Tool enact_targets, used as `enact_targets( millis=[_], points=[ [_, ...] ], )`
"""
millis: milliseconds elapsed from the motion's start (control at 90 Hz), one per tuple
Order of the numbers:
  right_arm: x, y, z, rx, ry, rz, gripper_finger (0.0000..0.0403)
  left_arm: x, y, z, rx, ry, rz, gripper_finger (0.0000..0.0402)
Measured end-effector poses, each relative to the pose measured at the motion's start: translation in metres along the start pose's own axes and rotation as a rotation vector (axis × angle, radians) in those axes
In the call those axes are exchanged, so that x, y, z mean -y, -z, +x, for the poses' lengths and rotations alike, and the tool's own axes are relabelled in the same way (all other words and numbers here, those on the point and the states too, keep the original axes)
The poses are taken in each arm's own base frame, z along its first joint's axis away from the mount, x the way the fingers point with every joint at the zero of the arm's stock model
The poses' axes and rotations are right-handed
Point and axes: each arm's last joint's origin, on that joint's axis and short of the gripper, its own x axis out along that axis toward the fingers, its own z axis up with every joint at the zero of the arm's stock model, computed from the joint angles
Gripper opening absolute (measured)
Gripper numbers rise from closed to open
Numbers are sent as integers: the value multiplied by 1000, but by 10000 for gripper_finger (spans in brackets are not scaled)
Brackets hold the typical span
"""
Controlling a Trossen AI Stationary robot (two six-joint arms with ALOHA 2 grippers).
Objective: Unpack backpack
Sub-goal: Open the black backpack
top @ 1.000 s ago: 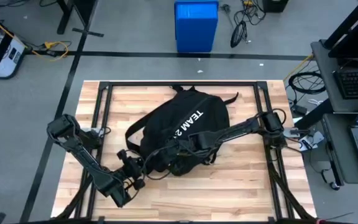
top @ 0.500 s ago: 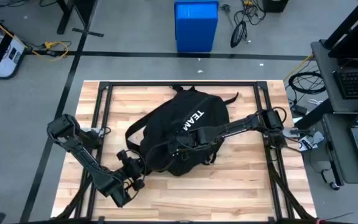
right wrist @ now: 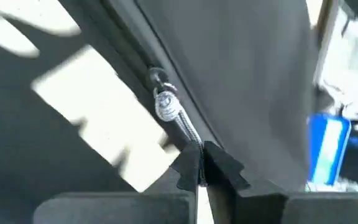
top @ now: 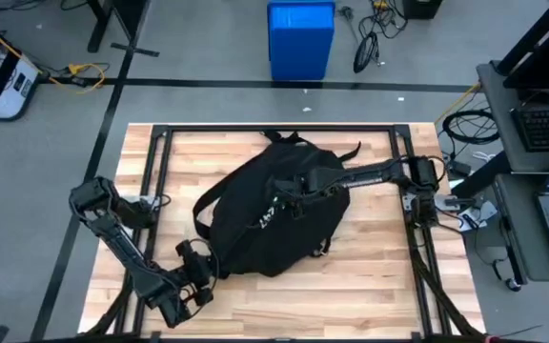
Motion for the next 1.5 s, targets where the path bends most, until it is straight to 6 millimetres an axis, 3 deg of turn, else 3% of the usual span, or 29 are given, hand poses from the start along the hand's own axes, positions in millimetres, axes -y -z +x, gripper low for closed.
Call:
enact_targets(
  millis=[433, 778, 1200, 1500],
  points=[
    [80, 68, -39, -97, 3, 171, 0, 4, 10, -11, 4, 47, -18, 135],
    [121, 107, -29, -92, -138, 343, 0, 6, 16, -17, -5, 83, -23, 135],
    [138, 137, -20, -175, -237, 472, 0, 7, 22, -24, -11, 106, -38, 135],
    [136, 138, -15, -178, -240, 540, 3, 8, 22, -24, 14, 106, -40, 135]
  ],
)
